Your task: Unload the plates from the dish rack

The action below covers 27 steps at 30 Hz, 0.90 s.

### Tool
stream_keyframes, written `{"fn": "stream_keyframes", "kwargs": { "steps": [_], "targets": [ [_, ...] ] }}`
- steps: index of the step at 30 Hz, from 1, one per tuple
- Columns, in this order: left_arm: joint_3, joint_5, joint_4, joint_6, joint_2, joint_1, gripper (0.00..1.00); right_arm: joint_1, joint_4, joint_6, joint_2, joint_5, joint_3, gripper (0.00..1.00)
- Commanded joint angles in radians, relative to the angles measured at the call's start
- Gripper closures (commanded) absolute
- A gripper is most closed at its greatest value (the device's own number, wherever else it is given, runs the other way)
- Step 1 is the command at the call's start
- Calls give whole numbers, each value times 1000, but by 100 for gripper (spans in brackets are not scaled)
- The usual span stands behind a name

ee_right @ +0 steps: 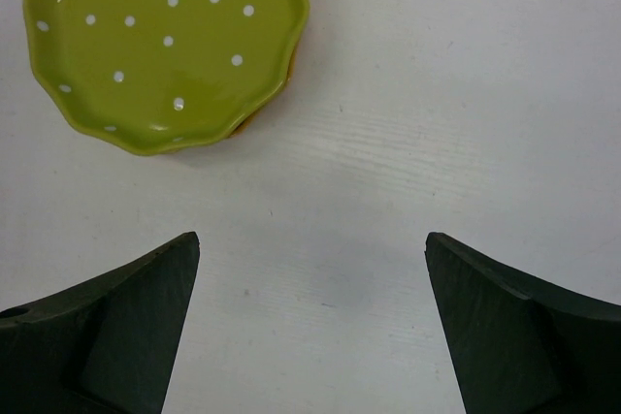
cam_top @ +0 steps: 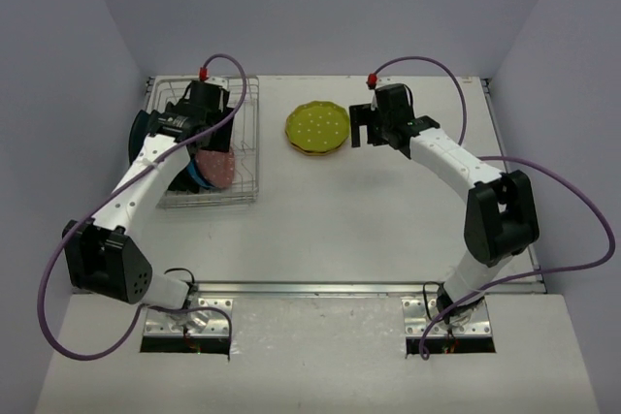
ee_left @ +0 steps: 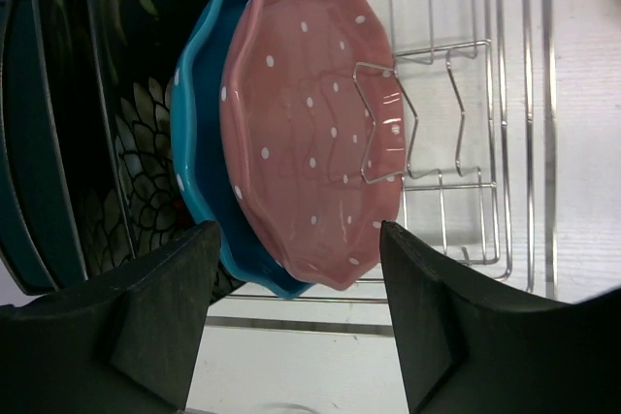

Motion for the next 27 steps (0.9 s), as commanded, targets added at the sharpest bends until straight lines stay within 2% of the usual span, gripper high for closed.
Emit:
{"fn": "stream_keyframes", "kwargs": {
  "steps": [1,11,19,25,27],
  "targets": [
    [55,-76,-9,-31,62,3,35,-1,33,16,-63,19,-25,1],
    [63,-91,-6,-49,144,3,32,0,35,29,-65,9,-39,1],
    [82,-146,-7,-113,235,3,25,-1,35,36,-71,3,-43,1],
    [83,-90,22,-131,239,3,33,-1,37,32,-74,0,-53,1],
    [77,-52,28,-137,228,4,43,-1,37,28,-77,-2,-55,1]
  ]
}}
